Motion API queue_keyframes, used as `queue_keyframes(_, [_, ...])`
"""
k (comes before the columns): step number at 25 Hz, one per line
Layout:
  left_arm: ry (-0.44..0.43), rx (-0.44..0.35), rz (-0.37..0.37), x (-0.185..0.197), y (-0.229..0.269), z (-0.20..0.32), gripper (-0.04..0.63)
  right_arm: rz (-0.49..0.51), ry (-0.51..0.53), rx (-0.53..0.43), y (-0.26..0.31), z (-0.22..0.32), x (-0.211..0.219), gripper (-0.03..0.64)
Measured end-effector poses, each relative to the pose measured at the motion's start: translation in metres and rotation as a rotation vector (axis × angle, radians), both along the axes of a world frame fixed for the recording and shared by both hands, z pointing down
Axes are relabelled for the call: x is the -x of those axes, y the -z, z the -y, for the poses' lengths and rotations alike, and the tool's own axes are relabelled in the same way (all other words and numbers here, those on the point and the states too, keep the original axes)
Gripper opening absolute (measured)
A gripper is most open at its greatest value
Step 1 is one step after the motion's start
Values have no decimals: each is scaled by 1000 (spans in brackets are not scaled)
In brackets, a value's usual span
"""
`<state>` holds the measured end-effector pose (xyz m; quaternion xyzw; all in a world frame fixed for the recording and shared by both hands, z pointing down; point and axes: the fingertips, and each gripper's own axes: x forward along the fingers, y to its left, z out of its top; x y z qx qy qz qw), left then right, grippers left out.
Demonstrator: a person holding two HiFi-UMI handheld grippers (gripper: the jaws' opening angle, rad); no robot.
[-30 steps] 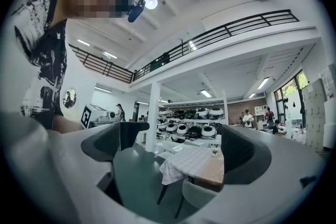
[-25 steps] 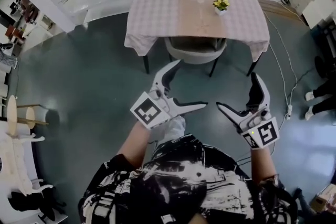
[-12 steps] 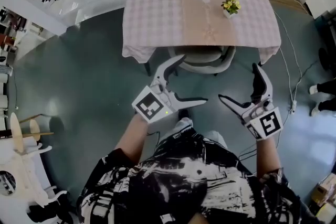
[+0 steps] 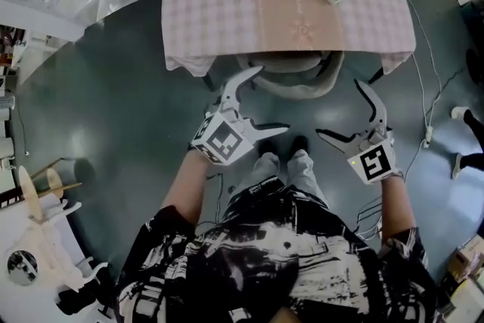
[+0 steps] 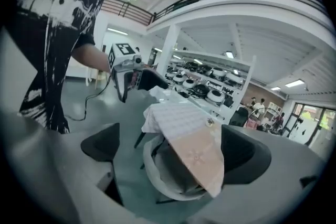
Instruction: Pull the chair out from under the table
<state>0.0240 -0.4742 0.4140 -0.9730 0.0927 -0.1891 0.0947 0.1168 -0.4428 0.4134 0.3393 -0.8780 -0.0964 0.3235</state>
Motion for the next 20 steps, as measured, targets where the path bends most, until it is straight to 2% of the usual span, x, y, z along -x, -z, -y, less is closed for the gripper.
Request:
queue_keyframes(3, [-11,-39,128,-9,-38,8,561,-62,51,60,-39,8,-2,575])
queue_keyframes(7, [-67,-91,330,-27,-99,9,562,-134,135,119,-98,17,-1,575])
queue_keyframes(11, [-130,-99,513,-49,-168,14,562,-242,223,191,-166,34,-3,575])
queue_keyframes(16, [-179,-45,644,-73,-240,22,561,-380,319,286,-242,52,3,575])
queue_keyframes(20, [-218,-8,745,-78,-294,28,561,-463,374,369,-291,56,10,575])
